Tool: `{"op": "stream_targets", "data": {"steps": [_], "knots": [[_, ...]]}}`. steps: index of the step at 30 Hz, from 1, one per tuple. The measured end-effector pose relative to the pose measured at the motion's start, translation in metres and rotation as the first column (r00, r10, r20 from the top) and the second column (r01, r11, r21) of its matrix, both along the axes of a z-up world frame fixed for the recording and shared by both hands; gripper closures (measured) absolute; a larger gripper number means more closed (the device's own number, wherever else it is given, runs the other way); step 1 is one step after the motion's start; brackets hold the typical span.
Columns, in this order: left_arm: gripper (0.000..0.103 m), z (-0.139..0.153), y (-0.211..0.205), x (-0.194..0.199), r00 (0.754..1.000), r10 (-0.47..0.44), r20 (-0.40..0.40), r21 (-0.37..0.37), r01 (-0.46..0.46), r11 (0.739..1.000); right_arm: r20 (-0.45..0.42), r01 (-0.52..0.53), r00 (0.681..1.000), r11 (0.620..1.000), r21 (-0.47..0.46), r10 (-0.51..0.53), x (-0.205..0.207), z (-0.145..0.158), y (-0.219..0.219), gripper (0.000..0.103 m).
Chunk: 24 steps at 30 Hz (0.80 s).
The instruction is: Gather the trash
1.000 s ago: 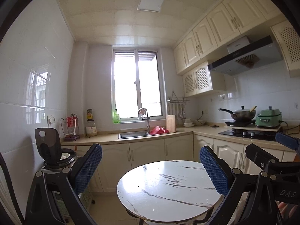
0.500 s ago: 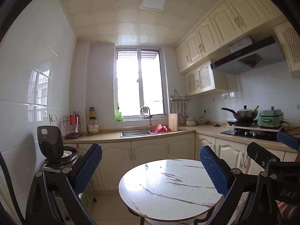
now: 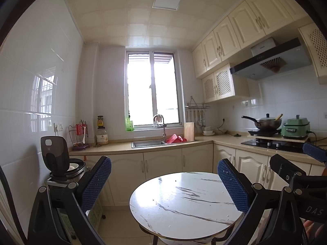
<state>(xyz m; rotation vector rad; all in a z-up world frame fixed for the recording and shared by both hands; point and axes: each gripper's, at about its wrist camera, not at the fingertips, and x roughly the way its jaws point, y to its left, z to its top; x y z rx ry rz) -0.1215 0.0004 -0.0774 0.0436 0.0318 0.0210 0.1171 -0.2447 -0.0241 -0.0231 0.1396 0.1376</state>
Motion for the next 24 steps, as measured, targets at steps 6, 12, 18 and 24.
{"op": "stream_targets", "data": {"steps": [6, 12, 18, 24], "knots": [[0.001, 0.0001, 0.0004, 0.0008, 1.0, -0.001, 0.0, 0.0, 0.001, 1.0, -0.001, 0.002, 1.0, 1.0, -0.001, -0.002, 0.0002, 0.0002, -0.0004, 0.0], [0.001, -0.0045, -0.0016, 0.0004, 1.0, 0.005, 0.009, 0.002, -0.005, 1.0, -0.004, 0.0, 1.0, 1.0, -0.001, 0.0, 0.0005, -0.0005, 0.0001, 0.0], [0.001, -0.0064, -0.0013, 0.0015, 1.0, 0.005, 0.005, 0.003, -0.005, 1.0, -0.009, 0.004, 1.0, 1.0, -0.001, -0.004, -0.0013, -0.0026, 0.0022, 0.0], [0.001, -0.0077, -0.0004, 0.0021, 1.0, 0.009, 0.004, 0.003, -0.009, 1.0, -0.012, 0.003, 1.0, 1.0, 0.0, -0.003, -0.0018, -0.0034, 0.0019, 0.0]]}}
